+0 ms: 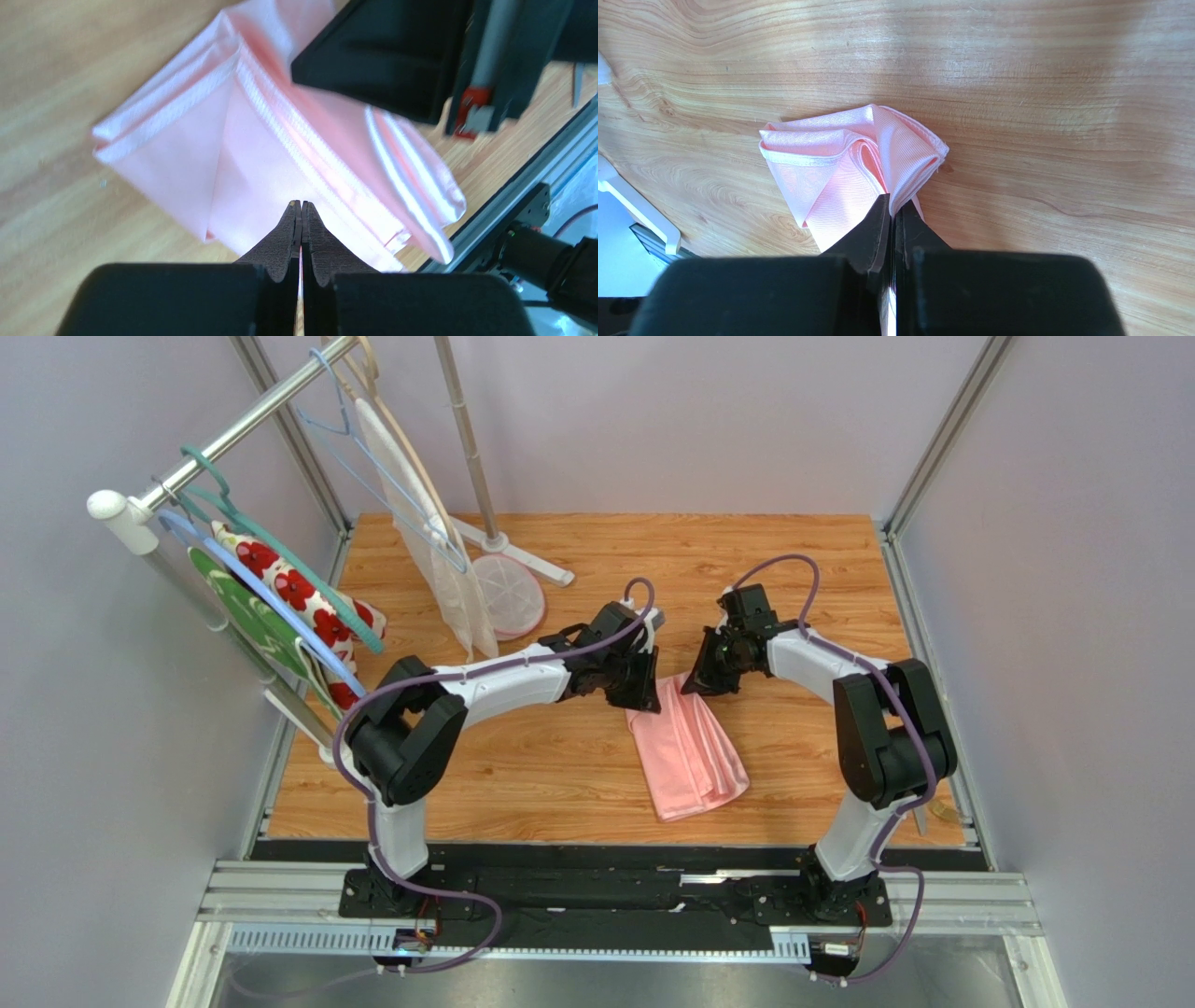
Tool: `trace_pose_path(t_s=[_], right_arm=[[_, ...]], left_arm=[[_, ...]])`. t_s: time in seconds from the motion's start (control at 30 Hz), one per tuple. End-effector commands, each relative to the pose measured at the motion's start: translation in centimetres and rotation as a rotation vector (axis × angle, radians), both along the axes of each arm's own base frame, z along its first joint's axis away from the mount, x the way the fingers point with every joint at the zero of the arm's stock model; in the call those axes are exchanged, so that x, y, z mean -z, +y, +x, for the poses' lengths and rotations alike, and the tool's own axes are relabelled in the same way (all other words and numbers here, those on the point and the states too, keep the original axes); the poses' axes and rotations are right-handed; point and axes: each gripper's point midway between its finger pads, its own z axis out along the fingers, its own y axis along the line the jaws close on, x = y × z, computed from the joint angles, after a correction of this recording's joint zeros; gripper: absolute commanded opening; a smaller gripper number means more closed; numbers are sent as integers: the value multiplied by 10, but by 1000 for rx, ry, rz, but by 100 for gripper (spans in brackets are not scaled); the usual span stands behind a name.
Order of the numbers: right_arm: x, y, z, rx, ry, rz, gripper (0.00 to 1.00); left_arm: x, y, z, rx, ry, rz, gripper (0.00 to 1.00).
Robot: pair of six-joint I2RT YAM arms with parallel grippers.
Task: Fold the napkin into a case and place the utensils inside
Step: Stuff the top corner of the smaller-rectangle-folded napkin at the center of the board.
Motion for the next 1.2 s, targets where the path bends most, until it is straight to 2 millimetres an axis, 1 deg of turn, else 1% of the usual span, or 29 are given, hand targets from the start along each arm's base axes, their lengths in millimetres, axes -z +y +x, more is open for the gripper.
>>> trace_pose_path(t_s=[0.0, 0.07, 0.1, 0.13, 0.27, 0.3, 0.33, 0.37, 0.4, 0.43, 0.47, 0.5, 0.53, 0.57, 0.67, 0.7, 0.77, 0.8, 0.83, 0.87, 0.9, 0.97, 1.0, 1.03, 1.1, 1.13, 1.17], right_arm=[[-20, 4, 12, -15, -68, 0, 0], [-20, 5, 12, -17, -66, 0, 0], [-21, 5, 13, -16, -69, -3, 0], [-21, 6, 12, -17, -66, -10, 0], [-24, 11, 8, -17, -63, -30, 0], [-24, 9, 9, -5, -69, -56, 0], [-26, 12, 10, -8, -76, -76, 0], [-24, 10, 5, -3, -60, -104, 0], [-22, 6, 7, 16, -68, -143, 0], [-21, 10, 4, 9, -71, -166, 0], [-21, 9, 3, 14, -69, -191, 0], [-20, 5, 5, 34, -82, -235, 0], [-19, 10, 1, 21, -85, -253, 0], [-18, 6, 1, 35, -94, -287, 0], [-16, 9, -3, 46, -119, -354, 1], [-15, 12, -6, 45, -128, -371, 1], [-14, 21, -7, 57, -133, -334, 2], [-7, 25, -14, 47, -106, -301, 4], [-6, 29, -15, 59, -100, -278, 5], [-8, 34, -13, 59, -108, -252, 8], [-4, 34, -18, 58, -92, -242, 15], [-8, 38, -19, 66, -99, -206, 20], [-9, 40, -20, 64, -96, -189, 25], [-11, 41, -21, 63, -97, -179, 29], [-16, 39, -19, 78, -105, -171, 30], [-19, 43, -22, 63, -96, -144, 31], [-22, 43, -22, 61, -103, -136, 32]], left_arm=[[10, 17, -17, 2, 15, 7, 0], [13, 13, -19, -12, 18, -29, 0], [21, 16, -24, -14, 31, -31, 0], [24, 11, -22, -24, 28, -49, 0], [42, 9, -22, -47, 46, -40, 0], [43, 7, -21, -50, 38, -37, 0], [47, 7, -21, -51, 42, -34, 0], [49, 6, -21, -51, 46, -34, 0], [51, 5, -23, -48, 56, -34, 0], [51, 2, -20, -53, 52, -53, 0], [53, 2, -22, -54, 57, -56, 0], [54, 1, -22, -56, 58, -61, 0], [54, 1, -20, -63, 56, -65, 0], [55, 0, -20, -65, 59, -68, 0], [53, -1, -19, -72, 52, -77, 0], [52, -1, -18, -76, 51, -84, 0], [50, -3, -15, -83, 37, -99, 0], [54, -3, -15, -87, 39, -97, 0], [54, -4, -13, -87, 36, -102, 0], [55, -5, -13, -85, 38, -103, 0], [56, -6, -14, -83, 44, -106, 0], [57, -7, -14, -78, 44, -112, 0], [58, -7, -15, -77, 45, -112, 0], [57, -7, -14, -78, 43, -116, 0], [59, -6, -16, -75, 44, -114, 0], [60, -5, -16, -77, 46, -113, 0], [62, -3, -18, -77, 50, -110, 0]])
